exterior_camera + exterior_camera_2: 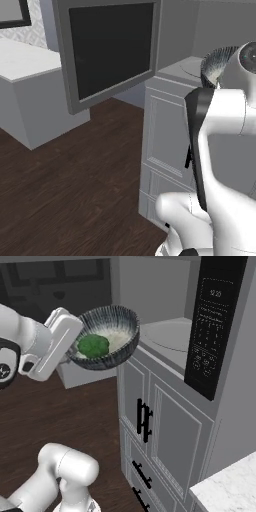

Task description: Pick the broccoli from the sink and place it in the bowl. Then pick the bowl and place it in the microwave. Then close the microwave door and press the start button.

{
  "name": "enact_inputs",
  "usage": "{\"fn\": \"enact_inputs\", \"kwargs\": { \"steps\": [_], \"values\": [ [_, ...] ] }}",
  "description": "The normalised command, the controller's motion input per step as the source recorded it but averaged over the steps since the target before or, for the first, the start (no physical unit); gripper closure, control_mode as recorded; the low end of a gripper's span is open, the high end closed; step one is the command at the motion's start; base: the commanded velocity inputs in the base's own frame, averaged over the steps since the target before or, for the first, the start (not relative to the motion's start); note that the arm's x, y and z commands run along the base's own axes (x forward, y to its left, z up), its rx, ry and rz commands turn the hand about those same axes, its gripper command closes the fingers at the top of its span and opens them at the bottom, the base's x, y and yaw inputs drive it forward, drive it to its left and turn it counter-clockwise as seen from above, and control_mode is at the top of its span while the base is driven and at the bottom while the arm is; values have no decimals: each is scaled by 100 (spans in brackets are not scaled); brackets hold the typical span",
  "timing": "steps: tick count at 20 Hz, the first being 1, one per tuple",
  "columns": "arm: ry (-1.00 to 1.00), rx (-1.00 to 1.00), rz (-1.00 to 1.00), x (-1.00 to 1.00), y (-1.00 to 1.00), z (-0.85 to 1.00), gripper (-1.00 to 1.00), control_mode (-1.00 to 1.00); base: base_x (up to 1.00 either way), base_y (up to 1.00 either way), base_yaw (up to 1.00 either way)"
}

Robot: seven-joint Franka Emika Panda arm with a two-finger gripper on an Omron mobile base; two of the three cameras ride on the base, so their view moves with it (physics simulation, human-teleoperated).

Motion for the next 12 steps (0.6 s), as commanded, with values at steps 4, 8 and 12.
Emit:
{"fn": "enact_inputs", "kwargs": {
  "steps": [4, 8, 12],
  "values": [
    [-11, -1, -6, 0, -29, 67, 100, -100, 0, 0, 0],
    [0, 1, 0, 19, -29, 23, 100, -100, 0, 0, 0],
    [0, 2, 1, 52, -31, 24, 100, -100, 0, 0, 0]
  ]
}}
